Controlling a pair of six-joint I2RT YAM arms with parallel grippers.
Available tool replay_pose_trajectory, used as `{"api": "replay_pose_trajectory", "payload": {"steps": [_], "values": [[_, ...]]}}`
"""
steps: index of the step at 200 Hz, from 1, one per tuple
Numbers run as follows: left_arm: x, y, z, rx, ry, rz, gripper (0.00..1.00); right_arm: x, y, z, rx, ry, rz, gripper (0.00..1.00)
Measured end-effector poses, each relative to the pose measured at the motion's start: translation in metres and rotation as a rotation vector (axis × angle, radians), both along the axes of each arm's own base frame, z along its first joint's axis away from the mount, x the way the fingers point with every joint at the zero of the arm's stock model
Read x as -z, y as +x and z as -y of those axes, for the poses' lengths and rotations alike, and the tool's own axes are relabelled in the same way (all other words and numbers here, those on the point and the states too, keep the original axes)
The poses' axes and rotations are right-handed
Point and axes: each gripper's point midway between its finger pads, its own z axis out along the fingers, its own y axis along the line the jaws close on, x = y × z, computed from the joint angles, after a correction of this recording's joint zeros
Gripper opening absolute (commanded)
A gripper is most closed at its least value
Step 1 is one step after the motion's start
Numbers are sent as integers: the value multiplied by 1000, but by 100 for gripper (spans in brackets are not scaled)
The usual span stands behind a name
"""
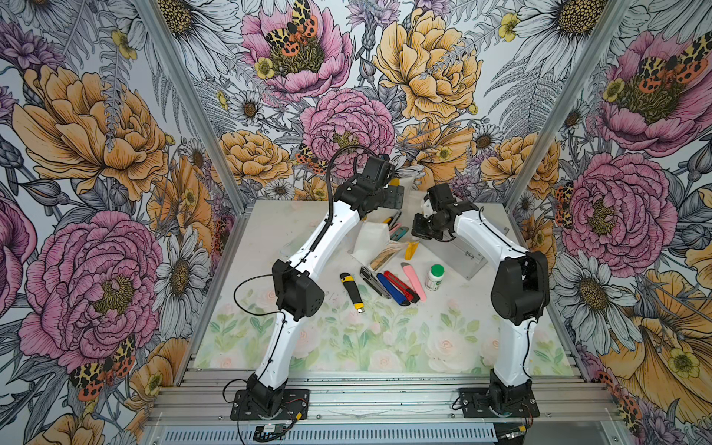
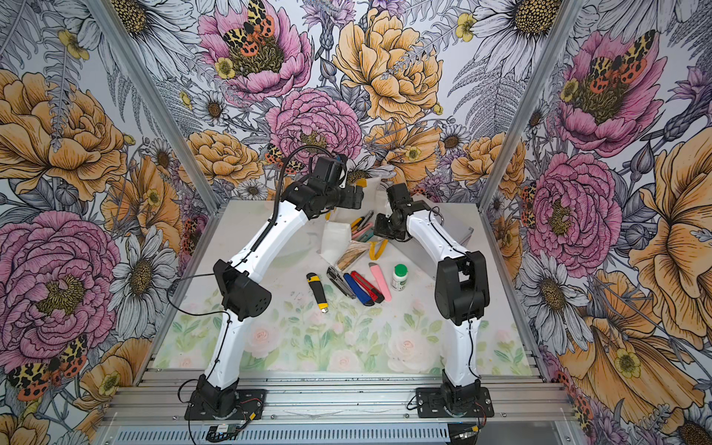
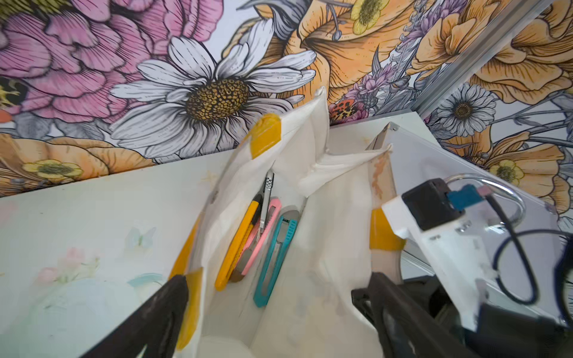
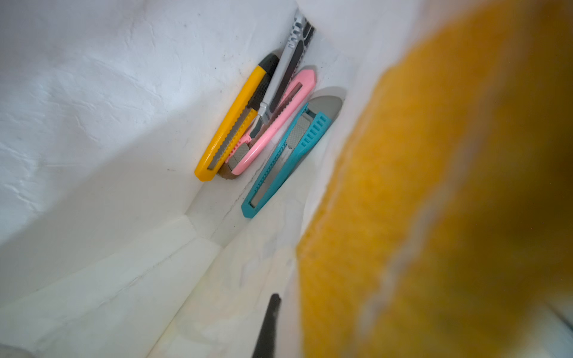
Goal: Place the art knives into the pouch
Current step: Place the utility knife in the pouch, then pick up the utility knife at the center of the board.
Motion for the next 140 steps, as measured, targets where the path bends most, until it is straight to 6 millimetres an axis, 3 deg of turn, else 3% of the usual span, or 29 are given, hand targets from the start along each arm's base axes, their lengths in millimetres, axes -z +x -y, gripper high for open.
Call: {"api": "replay_pose_trajectory", "payload": {"steps": [27,45,59,93,104,123,140], "values": [[-6,-39,-36,-28,57,-23,95,0,0,0,0,0,1,0],[12,-65,-58,-52,94,-71,95,0,0,0,0,1,0,0],[44,-83,-73,-76,126,-145,95,0,0,0,0,1,1,0],[168,-138,-104,-146,225,-439,94,0,0,0,0,1,1,0],[198,-156,-113,-170,246,-521,94,0,0,0,0,1,1,0],[226,-176,-119,-198,244,-606,93,0,0,0,0,1,1,0],[234,-177,-115,-207,203,-623,93,0,0,0,0,1,1,0]]}}
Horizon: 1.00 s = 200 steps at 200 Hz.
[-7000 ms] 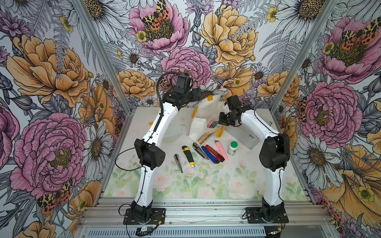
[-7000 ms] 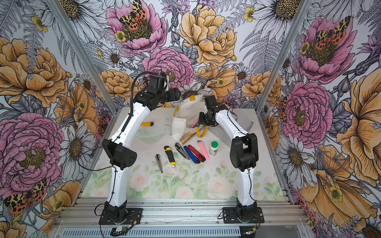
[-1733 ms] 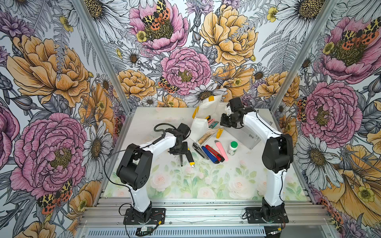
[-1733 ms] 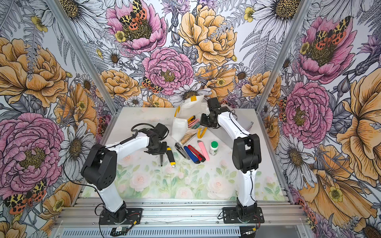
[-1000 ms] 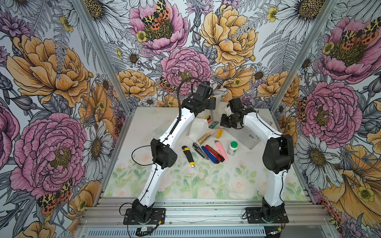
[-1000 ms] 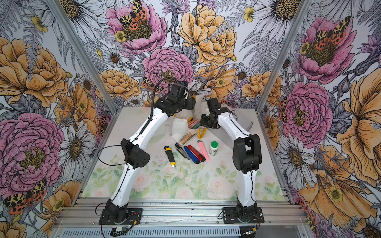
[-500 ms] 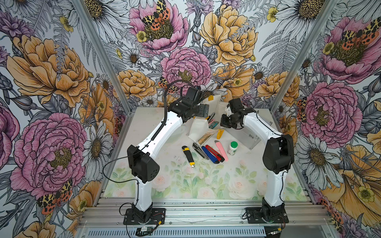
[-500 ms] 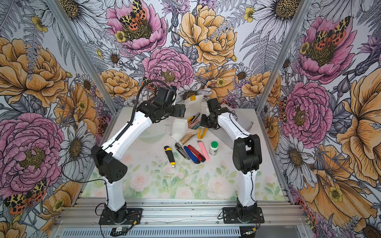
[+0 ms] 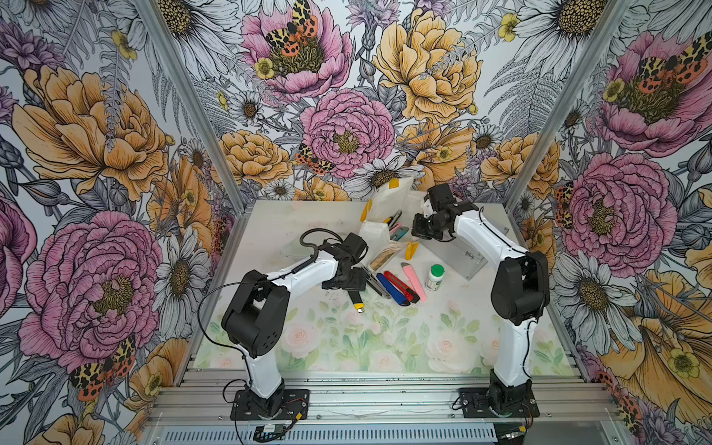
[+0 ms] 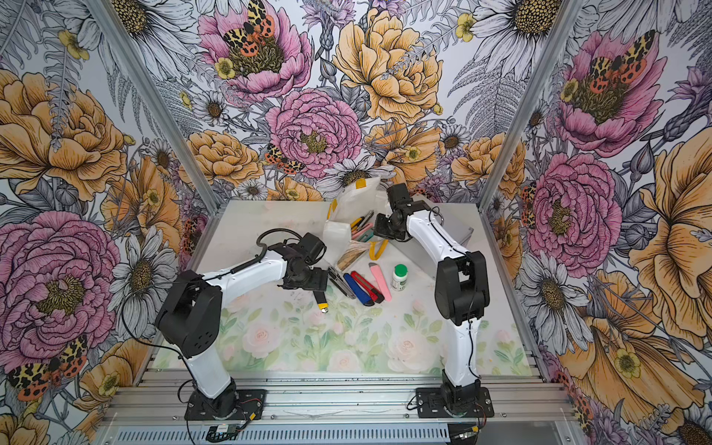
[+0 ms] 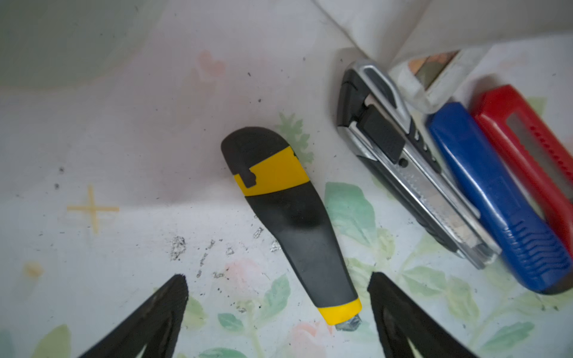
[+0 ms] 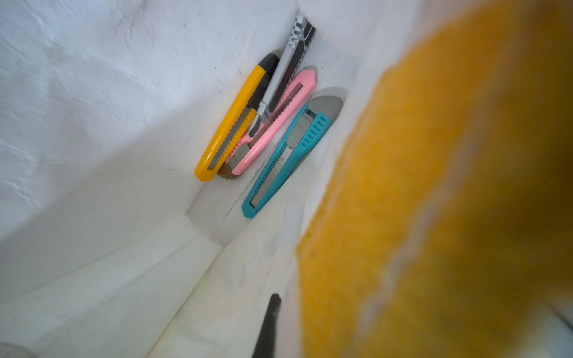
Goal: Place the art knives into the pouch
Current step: Pick up the utility knife at the center of the board, then place the utility knife in the pouch.
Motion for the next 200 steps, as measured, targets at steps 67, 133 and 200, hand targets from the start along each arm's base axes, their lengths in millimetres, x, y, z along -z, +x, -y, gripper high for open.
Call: {"api": "replay_pose_trajectory", "payload": {"steps": [67,133,200], "values": [[38,10,17,-42,-55,-53,77,3,0,0,1,-2,-2,0],[39,16,5,-64,-39,-48,29,2,-1,0,1,0,2,0],[-145,85,15,0,-125,326,27,2,-1,0,1,0,2,0]]}}
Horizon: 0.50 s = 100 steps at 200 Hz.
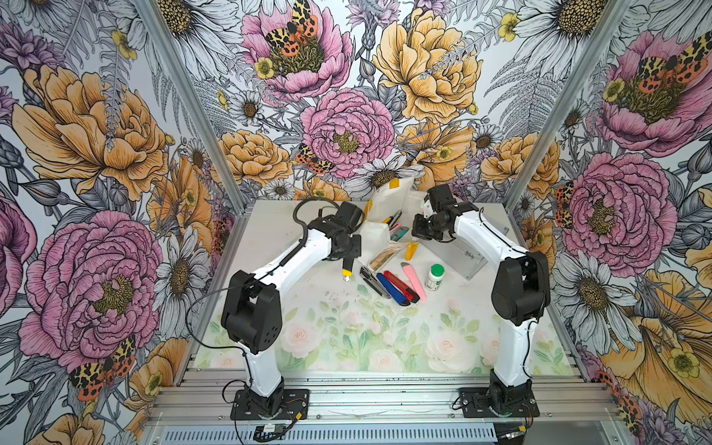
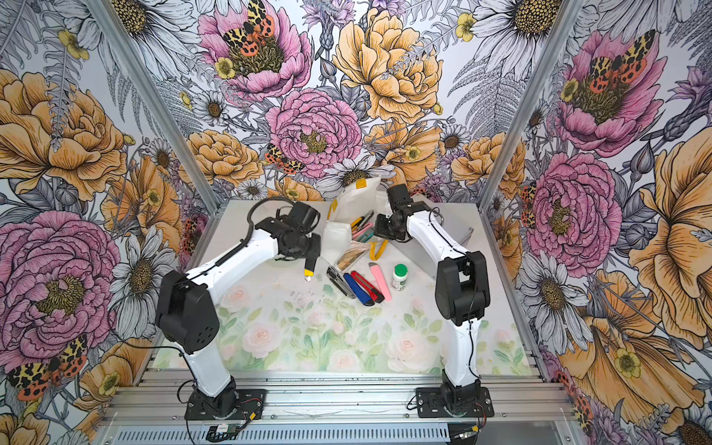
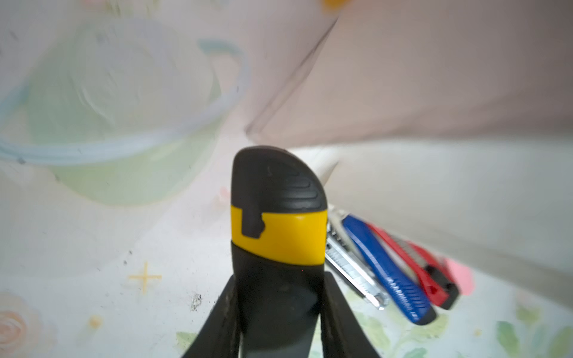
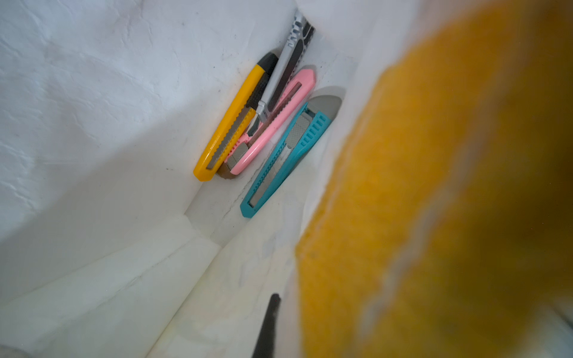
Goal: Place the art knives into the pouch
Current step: Place the utility knife in the pouch.
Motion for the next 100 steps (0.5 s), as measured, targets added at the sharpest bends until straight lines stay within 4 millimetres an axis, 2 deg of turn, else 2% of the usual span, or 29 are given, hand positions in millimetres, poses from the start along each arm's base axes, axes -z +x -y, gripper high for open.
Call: {"api": "replay_pose_trajectory", "payload": {"steps": [16,27,41,52,61,75,86,100], "values": [[-84,21,11,28,-76,197,27,0,0,0,0,0,0,0],[-129,30,18,49,-117,306,26,0,0,0,0,1,1,0],[-169,42,32,77,-158,408,26,0,0,0,0,1,1,0],[-186,57,49,106,-180,461,26,0,0,0,0,1,1,0],[-189,70,63,128,-189,488,26,0,0,0,0,0,1,0],[-175,93,89,165,-199,497,26,0,0,0,0,0,0,0],[-150,111,106,184,-195,474,29,1,0,-1,-2,0,0,0],[-104,125,124,205,-180,405,35,1,-1,-1,-2,0,2,0]]}}
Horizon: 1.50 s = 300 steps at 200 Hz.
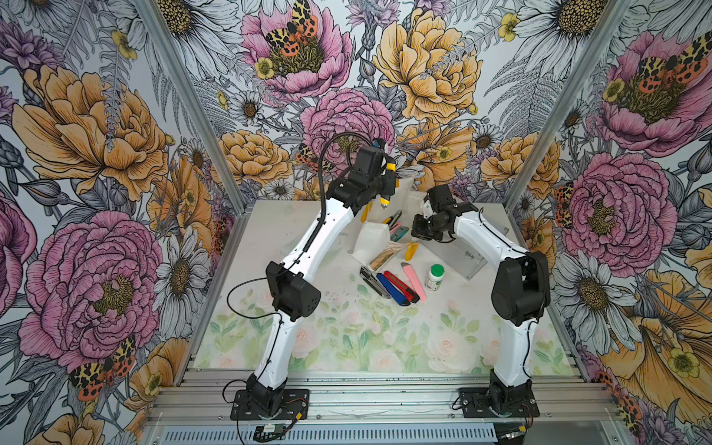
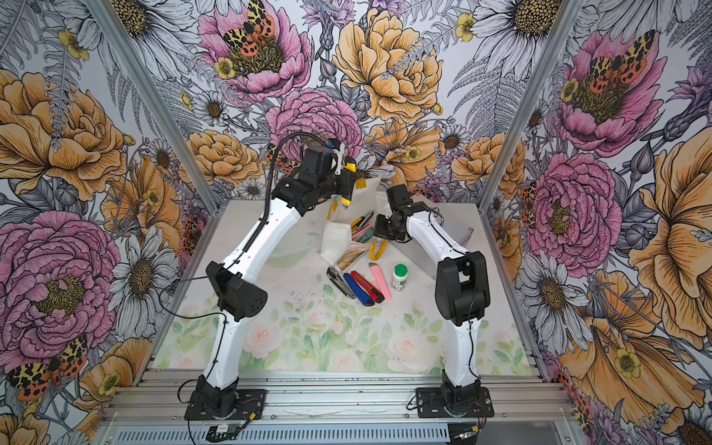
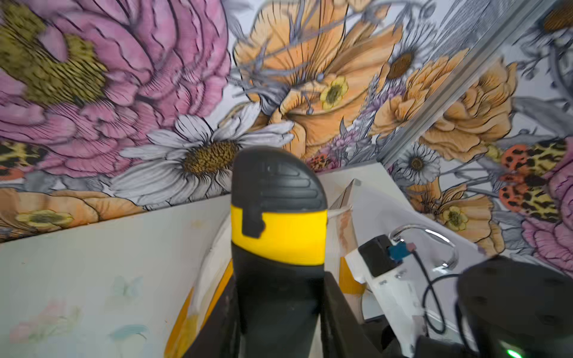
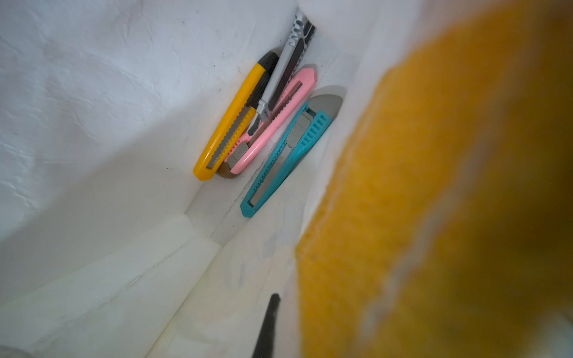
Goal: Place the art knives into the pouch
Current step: Place the utility knife in the pouch, then adjust the utility knife at the center of the board.
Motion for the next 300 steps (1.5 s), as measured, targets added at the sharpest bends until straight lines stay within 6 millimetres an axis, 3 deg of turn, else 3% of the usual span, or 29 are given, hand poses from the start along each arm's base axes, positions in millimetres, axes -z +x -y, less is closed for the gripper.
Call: {"api": "replay_pose_trajectory", "payload": {"steps": [22,30,42,74,94,117,140,161,203,215,274,300], "values": [[63,5,12,28,58,-113,53,1,-1,0,0,0,1,0],[75,2,14,41,82,-135,59,0,-1,0,0,1,3,0],[77,-1,15,48,93,-141,65,0,0,0,0,2,3,0],[35,-15,21,83,80,-68,84,0,0,0,3,4,2,0],[-1,-33,17,108,75,-10,87,0,0,0,5,5,1,0],[-29,-66,-11,101,100,9,89,0,0,0,6,5,1,0],[-29,-99,-45,66,129,-17,89,0,0,0,6,5,1,0],[4,-130,-71,38,162,-107,91,0,0,0,6,5,1,0],[126,-175,-101,-63,229,-422,95,-3,5,5,16,11,0,0],[152,-182,-104,-99,243,-497,96,-3,8,5,16,14,-1,0],[224,-176,-81,-208,236,-673,98,-9,23,-1,10,32,8,0],[259,-181,-74,-227,276,-744,98,-10,27,-1,11,37,8,0]]}}
